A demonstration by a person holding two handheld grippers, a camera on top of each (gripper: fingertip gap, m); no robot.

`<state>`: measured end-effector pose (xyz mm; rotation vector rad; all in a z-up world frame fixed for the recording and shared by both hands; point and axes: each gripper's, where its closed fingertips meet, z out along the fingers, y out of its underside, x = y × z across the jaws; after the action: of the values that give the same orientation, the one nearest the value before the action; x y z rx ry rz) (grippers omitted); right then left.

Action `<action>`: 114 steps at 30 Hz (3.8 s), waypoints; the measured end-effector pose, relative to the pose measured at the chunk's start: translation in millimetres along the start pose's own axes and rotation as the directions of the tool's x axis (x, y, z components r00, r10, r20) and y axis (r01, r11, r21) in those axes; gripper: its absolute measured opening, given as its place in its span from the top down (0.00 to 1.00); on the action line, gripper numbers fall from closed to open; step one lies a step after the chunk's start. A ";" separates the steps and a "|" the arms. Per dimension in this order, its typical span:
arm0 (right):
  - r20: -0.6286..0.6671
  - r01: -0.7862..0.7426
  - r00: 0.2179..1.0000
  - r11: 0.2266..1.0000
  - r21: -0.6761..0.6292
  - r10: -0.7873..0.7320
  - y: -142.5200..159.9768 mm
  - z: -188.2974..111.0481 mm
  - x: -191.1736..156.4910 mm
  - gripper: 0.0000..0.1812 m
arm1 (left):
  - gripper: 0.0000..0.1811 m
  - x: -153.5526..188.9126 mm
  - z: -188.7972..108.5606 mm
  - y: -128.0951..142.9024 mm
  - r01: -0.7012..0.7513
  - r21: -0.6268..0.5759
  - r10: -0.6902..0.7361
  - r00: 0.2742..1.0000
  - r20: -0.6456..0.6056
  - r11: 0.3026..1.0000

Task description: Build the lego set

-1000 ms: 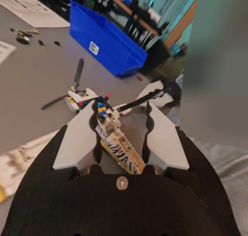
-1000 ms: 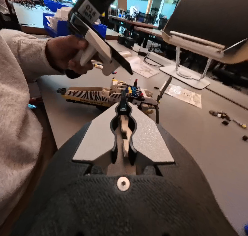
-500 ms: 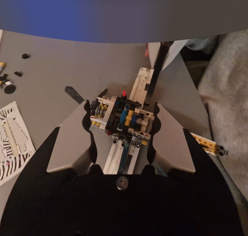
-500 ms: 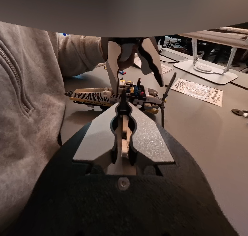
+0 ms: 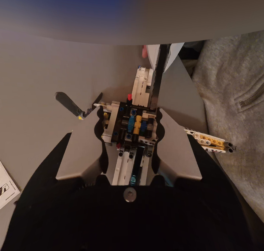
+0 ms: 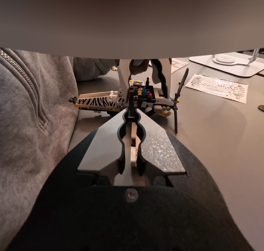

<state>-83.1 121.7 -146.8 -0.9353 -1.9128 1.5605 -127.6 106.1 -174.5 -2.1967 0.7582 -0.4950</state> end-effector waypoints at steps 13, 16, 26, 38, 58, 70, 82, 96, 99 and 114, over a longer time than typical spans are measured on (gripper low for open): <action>0.015 -0.064 0.998 0.998 -0.024 0.064 3.3 0.8 3.6 0.97 | 0.62 -1.0 0.1 4.4 0.047 0.014 -0.047 0.998 -0.034 0.999; 0.016 -0.074 0.997 0.997 -0.015 0.074 2.2 -0.1 4.5 0.97 | 0.62 -1.4 -0.1 4.2 0.048 0.008 -0.048 0.998 -0.028 0.999; -0.002 -0.069 0.998 0.998 -0.013 0.069 2.1 0.3 6.1 0.97 | 0.62 -2.9 -0.3 3.7 0.052 0.015 -0.052 0.998 -0.026 0.999; -0.041 -0.158 0.987 0.987 -0.039 0.156 7.9 0.7 10.1 0.97 | 0.64 -8.4 -1.4 3.6 0.063 0.037 -0.063 0.998 0.000 0.997; -0.158 0.000 0.987 0.996 -0.093 -0.015 14.6 -3.0 9.6 0.94 | 0.64 -6.1 1.4 3.5 0.097 0.051 -0.099 0.994 0.041 0.994; -0.219 -0.173 0.963 0.983 -0.058 0.156 16.5 -6.5 17.5 0.92 | 0.64 -7.6 4.6 1.7 0.124 0.074 -0.130 0.988 0.086 0.990; -0.225 -0.075 0.974 0.978 -0.196 0.030 32.7 -5.4 15.1 0.93 | 0.64 -9.0 6.2 1.1 0.118 0.053 -0.123 0.987 0.106 0.992; -0.148 0.056 0.985 0.982 -0.179 -0.084 0.8 15.0 7.1 0.85 | 0.64 -9.4 7.7 0.3 0.118 0.048 -0.123 0.986 0.116 0.992; -0.103 0.080 0.989 0.963 -0.256 -0.109 14.1 25.5 10.4 0.89 | 0.64 -9.3 8.1 0.1 0.117 0.050 -0.122 0.986 0.115 0.992; 0.067 0.076 0.996 0.966 -0.246 -0.061 18.0 29.7 0.0 0.96 | 0.64 -3.7 10.9 -0.9 0.082 0.034 -0.085 0.991 0.100 0.996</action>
<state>-101.6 104.8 -170.9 -0.9217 -2.1953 1.3433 -124.0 114.7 -181.2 -2.2145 0.6030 -0.4299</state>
